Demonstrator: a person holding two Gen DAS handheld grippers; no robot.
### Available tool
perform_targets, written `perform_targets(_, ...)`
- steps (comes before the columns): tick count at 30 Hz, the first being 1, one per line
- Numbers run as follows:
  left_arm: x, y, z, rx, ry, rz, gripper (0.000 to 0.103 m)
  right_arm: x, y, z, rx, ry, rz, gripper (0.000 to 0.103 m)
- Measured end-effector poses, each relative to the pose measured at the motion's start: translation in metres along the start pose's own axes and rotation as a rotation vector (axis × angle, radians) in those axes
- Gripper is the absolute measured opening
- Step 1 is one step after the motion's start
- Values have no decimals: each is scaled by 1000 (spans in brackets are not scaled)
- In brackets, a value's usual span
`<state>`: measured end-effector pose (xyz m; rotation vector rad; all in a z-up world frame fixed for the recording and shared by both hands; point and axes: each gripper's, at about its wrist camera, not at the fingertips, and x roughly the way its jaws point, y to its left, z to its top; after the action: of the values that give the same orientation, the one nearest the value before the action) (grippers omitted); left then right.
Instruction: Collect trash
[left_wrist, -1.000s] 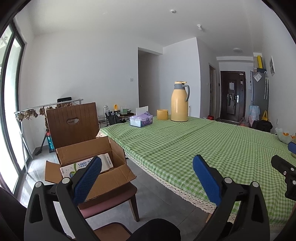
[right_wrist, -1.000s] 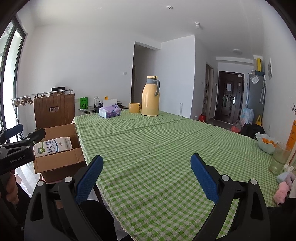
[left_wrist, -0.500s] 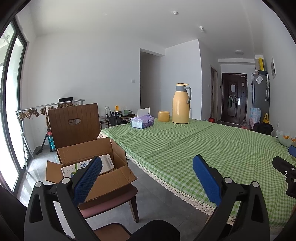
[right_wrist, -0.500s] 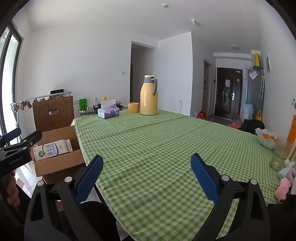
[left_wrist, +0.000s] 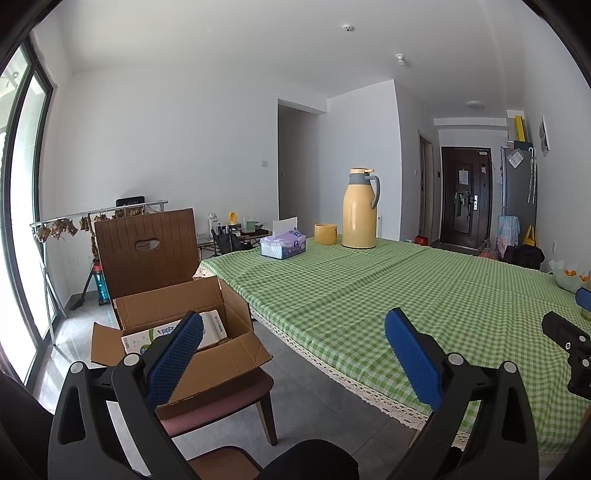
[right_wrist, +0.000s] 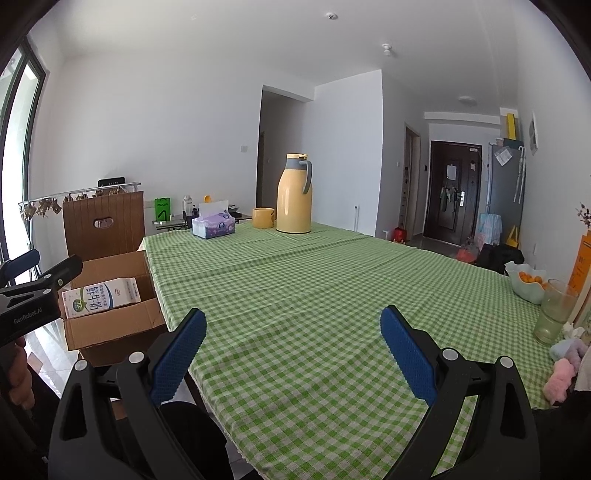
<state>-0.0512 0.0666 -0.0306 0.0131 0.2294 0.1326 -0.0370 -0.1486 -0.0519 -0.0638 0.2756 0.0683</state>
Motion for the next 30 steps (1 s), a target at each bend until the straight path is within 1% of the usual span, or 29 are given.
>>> perform_targets(18, -6, 1, 6, -13, -17, 5, 96, -1, -2, 2, 3, -5, 4, 91)
perform_targets(22, -7, 3, 7, -32, -21, 12, 96, 1, -3, 2, 6, -1, 8, 91)
perform_targets(30, -9, 2, 8, -13, -43, 28, 96, 0, -2, 4, 3, -8, 15, 91)
